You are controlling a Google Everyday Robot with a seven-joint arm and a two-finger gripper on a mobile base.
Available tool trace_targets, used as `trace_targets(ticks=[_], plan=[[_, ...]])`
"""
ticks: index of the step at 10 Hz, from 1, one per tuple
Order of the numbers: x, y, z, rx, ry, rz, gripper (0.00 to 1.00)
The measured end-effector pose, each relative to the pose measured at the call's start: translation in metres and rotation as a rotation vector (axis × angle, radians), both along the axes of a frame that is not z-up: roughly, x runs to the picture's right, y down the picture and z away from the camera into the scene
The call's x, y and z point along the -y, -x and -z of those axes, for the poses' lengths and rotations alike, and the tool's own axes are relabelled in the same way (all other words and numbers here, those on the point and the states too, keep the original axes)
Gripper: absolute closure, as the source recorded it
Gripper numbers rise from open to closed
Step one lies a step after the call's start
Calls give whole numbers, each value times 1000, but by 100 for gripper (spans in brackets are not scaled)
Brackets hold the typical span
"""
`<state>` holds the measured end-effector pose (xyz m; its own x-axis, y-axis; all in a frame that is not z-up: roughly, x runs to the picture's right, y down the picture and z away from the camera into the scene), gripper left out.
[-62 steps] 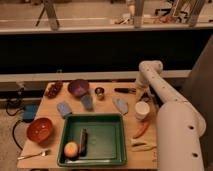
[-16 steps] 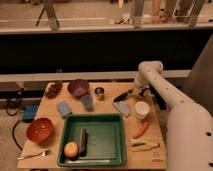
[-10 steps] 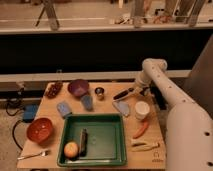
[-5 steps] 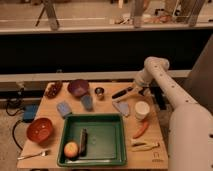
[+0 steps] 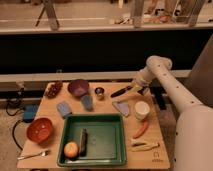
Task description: Place brush in table surface
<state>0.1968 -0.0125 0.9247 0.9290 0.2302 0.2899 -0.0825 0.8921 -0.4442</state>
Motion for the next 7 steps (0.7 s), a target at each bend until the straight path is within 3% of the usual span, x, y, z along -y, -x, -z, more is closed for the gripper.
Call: trace_targets(ticks=[7], plan=[[11,5,31,24,-66,-18,98]])
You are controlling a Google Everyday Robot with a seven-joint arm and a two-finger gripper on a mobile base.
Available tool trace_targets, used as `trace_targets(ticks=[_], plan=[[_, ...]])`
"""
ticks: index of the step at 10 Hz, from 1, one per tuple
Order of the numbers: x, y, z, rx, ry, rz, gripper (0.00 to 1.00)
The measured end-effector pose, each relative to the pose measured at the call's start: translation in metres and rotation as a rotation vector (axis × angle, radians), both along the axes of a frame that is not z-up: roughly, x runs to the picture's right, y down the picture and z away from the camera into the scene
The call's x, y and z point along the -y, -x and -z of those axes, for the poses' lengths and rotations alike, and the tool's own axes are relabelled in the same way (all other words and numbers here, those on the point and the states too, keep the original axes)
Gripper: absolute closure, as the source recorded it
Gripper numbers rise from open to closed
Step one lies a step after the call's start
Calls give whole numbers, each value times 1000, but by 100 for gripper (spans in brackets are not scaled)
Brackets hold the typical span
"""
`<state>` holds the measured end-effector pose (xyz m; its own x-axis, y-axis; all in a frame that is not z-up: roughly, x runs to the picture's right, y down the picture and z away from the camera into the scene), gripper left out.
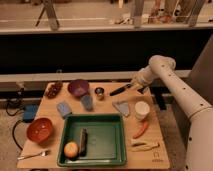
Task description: Place brush in table surface
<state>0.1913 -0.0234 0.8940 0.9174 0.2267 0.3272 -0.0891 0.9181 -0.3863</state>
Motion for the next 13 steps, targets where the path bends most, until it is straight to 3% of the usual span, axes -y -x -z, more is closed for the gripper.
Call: trace_targets(ticks=[7,13], plan=[[10,-1,27,29,-41,-31,98],[14,4,50,68,-78,-24,98]])
